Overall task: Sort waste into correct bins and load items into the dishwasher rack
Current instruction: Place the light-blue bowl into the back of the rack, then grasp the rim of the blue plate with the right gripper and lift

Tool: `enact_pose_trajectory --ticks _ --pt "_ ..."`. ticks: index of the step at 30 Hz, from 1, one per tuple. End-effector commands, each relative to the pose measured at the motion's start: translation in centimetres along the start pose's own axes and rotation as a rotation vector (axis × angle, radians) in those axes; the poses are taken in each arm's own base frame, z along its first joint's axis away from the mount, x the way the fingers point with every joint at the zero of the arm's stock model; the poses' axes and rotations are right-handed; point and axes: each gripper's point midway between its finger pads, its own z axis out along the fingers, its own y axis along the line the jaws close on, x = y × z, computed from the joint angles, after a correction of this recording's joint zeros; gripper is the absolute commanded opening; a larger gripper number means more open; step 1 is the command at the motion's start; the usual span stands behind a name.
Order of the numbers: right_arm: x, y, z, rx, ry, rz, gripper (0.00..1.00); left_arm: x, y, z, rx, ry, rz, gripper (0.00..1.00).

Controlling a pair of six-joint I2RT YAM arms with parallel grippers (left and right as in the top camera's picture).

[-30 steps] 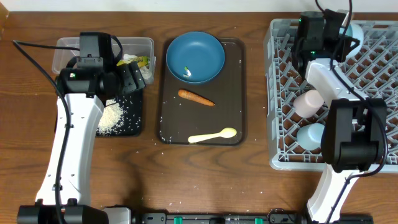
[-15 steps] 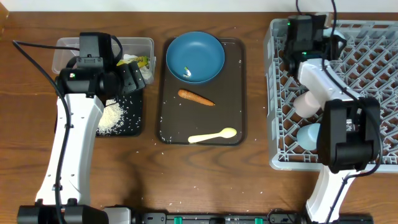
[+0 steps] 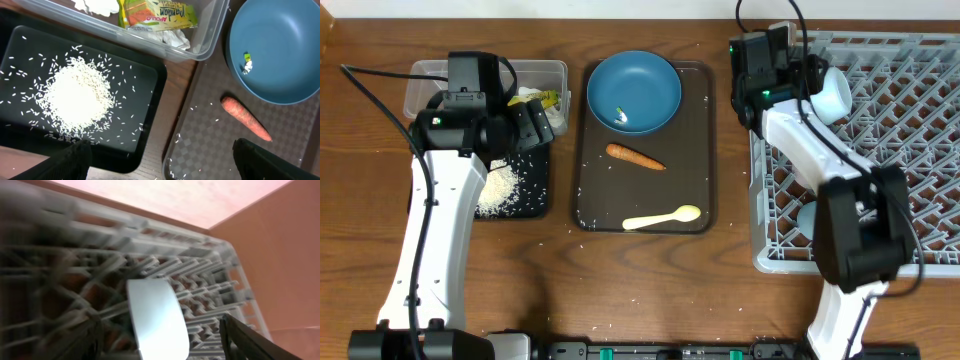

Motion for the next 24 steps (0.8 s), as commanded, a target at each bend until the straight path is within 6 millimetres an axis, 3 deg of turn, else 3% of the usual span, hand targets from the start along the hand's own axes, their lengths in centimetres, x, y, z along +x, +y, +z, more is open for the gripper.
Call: enact_pose_trajectory --ticks 1,5,9,12,17,21,24 --pt "-4.8 0.8 -4.9 -0.331 -0.089 0.292 0.70 -0.6 0.1 -0.6 -0.007 -0.022 -0.002 0.93" --pt "-6.3 7.1 -10.0 -0.858 -0.017 0.489 0.66 -0.6 0.1 -0.6 -0.007 -0.022 -0.002 0.93" --pt "-5.5 12.6 -11.9 -1.074 0.100 0.576 0.64 -0.6 0.1 -0.6 -0.007 -0.022 -0.002 0.93" --pt "-3.5 16.6 -11.7 -1.095 0.185 0.588 0.62 -0.6 0.1 -0.6 -0.007 -0.022 -0.002 0.93" --pt "1.7 22.1 -9.6 -1.040 0.364 0.614 0.58 -0.6 0.1 -0.6 -0.007 -0.022 -0.002 0.93" --pt "4.5 24.2 -8.3 -1.013 0.439 0.613 0.54 -0.6 0.1 -0.6 -0.007 -0.022 -0.002 0.93" --pt "5.2 24.7 -7.9 -1.007 0.454 0.605 0.49 -0.6 0.1 -0.6 -0.007 -0.022 -0.002 0.93"
